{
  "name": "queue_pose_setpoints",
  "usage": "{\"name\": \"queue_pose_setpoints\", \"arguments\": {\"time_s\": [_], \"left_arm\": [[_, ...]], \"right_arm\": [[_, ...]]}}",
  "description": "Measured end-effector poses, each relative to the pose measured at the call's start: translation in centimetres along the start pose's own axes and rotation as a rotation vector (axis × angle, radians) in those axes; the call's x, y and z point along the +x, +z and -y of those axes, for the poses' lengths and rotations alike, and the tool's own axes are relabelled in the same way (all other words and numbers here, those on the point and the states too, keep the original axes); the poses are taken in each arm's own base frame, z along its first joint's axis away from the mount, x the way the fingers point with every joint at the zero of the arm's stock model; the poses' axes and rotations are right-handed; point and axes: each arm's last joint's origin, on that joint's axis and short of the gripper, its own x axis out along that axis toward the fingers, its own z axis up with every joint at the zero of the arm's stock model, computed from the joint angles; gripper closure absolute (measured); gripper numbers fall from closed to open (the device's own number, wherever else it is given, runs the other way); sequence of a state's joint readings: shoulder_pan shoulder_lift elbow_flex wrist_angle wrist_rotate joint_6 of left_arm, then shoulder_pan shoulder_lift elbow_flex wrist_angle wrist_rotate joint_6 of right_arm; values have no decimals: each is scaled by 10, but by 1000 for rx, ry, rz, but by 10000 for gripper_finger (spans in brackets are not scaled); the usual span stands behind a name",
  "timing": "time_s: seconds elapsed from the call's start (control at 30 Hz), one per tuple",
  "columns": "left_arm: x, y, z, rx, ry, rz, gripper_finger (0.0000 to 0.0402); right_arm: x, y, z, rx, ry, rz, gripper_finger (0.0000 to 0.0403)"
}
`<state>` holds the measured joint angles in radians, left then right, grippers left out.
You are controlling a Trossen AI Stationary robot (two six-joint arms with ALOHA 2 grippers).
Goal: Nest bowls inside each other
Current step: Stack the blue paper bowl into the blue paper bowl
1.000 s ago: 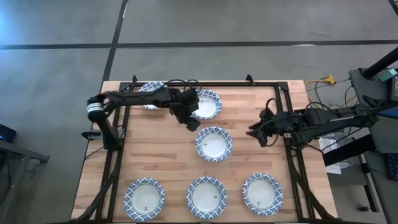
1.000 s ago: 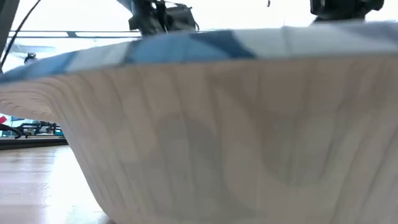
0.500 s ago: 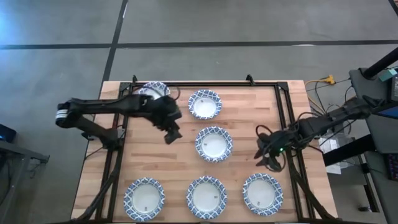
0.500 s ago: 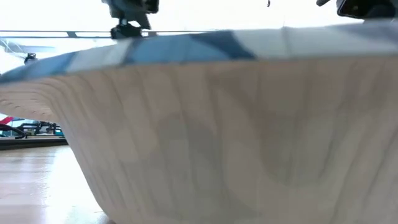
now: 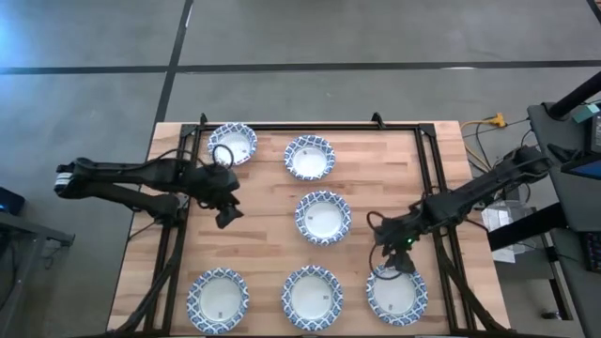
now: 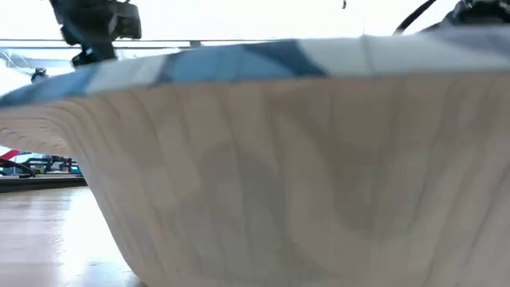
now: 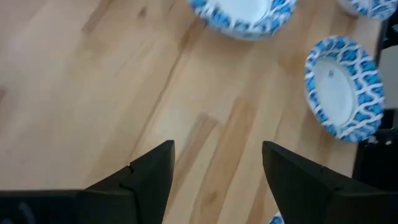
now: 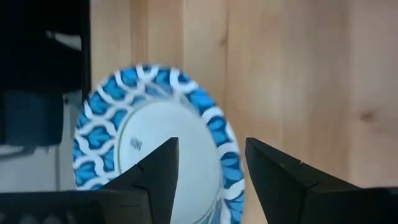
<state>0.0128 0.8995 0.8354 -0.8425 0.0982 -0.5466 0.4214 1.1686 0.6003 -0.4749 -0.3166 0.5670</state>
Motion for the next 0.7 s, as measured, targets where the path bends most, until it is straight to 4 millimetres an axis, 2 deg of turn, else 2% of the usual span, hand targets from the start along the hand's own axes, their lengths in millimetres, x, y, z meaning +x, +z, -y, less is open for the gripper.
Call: {"name": "queue_pose_setpoints", "arguments": {"time_s": [0.3, 0.57, 0.7], "left_arm": [[4, -34, -20, -77, -18, -9, 176], [6, -49, -29, -98, -28, 2, 176], [5, -51, -31, -97, -34, 10, 176]], "right_arm": [[30, 0, 9, 42, -47, -130, 222], [48, -1, 14, 65, -39, -219, 225], [50, -2, 14, 84, -18, -244, 255]]}}
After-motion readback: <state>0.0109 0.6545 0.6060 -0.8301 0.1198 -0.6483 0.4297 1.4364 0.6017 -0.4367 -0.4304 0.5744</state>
